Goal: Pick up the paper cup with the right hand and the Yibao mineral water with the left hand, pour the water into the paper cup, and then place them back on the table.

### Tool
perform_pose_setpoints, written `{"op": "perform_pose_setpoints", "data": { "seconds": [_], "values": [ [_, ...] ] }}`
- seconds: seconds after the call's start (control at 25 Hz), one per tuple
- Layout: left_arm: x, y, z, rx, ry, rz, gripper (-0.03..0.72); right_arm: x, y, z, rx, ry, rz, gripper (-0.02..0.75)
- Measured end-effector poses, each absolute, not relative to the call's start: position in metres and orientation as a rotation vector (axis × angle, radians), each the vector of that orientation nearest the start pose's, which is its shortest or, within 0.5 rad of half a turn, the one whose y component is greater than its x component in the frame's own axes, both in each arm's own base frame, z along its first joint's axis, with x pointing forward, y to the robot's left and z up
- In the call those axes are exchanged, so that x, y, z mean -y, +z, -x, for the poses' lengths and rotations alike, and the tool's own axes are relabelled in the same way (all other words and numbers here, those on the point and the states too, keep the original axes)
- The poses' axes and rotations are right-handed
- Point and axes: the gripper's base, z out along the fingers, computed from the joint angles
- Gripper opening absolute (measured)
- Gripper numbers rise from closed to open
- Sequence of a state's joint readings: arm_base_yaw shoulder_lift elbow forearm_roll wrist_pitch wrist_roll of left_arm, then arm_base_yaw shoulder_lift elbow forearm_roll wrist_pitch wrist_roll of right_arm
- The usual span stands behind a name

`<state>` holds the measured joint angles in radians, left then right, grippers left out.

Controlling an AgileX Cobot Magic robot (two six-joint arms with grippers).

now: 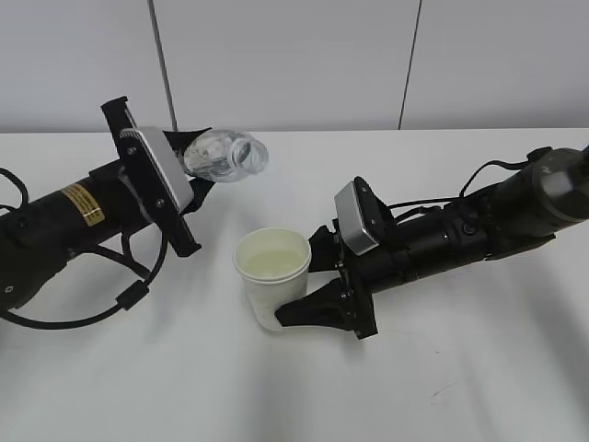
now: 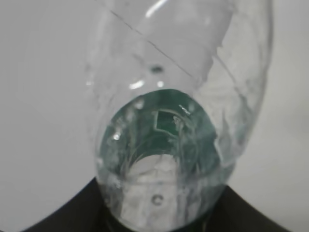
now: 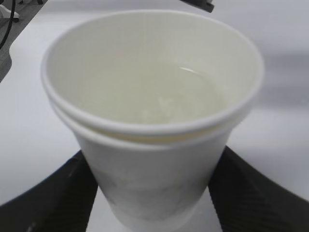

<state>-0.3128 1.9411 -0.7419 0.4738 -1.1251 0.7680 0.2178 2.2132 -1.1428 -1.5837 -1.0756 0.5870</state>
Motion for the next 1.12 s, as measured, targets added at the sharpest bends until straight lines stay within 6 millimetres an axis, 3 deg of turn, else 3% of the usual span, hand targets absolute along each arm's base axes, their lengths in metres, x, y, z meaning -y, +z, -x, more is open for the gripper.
{"op": "perform_pose_setpoints", "data": {
  "seconds": [0.36, 0.48, 0.8, 1.12],
  "values": [
    [0.145, 0.152, -0.319, -1.429, -0.406, -0.791, 0.292, -0.161, 0.094, -0.355, -1.487, 0.914, 1.467, 0.51],
    [0.149, 0.146, -0.311, -1.488, -0.541, -0.788, 0.292, -0.161, 0.095, -0.356, -1.468, 0.898, 1.472, 0.51],
    [0.147, 0.129, -0.293, -1.585, -0.596, -0.859, 0.292, -0.139, 0.106, -0.373, -1.509, 0.761, 1.374, 0.51],
    [0.144, 0.123, -0.288, -1.628, -0.593, -0.867, 0.292, -0.114, 0.103, -0.393, -1.585, 0.545, 1.255, 0.51]
  ]
}}
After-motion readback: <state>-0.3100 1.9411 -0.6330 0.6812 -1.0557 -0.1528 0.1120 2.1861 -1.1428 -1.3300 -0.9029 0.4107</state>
